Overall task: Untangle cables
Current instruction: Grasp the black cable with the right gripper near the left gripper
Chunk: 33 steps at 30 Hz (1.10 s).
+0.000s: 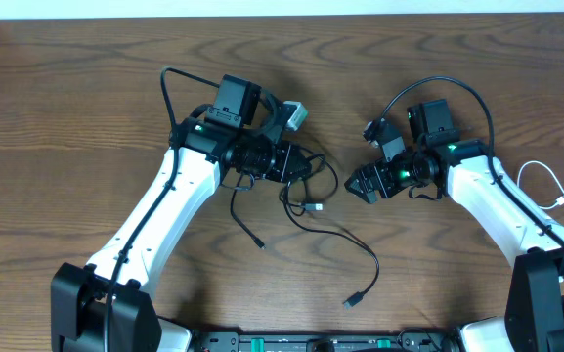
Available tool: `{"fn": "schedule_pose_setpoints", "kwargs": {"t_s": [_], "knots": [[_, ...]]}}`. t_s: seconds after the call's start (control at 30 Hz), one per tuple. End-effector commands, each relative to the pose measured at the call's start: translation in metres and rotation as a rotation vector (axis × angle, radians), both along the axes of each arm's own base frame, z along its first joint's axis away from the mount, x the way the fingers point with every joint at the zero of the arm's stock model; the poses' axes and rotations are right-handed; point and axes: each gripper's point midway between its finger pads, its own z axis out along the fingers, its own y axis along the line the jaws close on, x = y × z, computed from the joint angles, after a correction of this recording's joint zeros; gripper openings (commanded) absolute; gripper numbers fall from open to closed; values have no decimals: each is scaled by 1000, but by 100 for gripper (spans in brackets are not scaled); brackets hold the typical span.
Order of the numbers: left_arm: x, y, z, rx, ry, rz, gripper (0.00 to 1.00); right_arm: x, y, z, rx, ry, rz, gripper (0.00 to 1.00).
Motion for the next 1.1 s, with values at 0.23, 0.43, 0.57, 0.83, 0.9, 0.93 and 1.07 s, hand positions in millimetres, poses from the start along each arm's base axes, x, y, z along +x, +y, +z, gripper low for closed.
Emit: {"fn": "schedule_pose_setpoints", "kwargs": {"t_s": [0.23,0.43,0.57,0.83,0.9,0.93,1.07], "knots": [[-9,-15,22,-136,42,-57,7,-6,14,7,74,9,38,91],[-23,-30,46,-291,70,-144,8,2,16,10,83,-31,40,88],[-23,-32,49,-310,67,-154,8,3,16,11,83,-37,39,30],[9,13,-1,46,-2,48,7,11,-39,-18,-234,-14,-144,1],[17,36,-15,171,1,137,7,15,-69,-25,-371,-2,-289,1],[20,46,-20,220,8,177,8,17,-86,-26,-436,2,-378,1],[27,84,-32,343,41,308,7,13,-146,-24,-620,27,-749,1]]}}
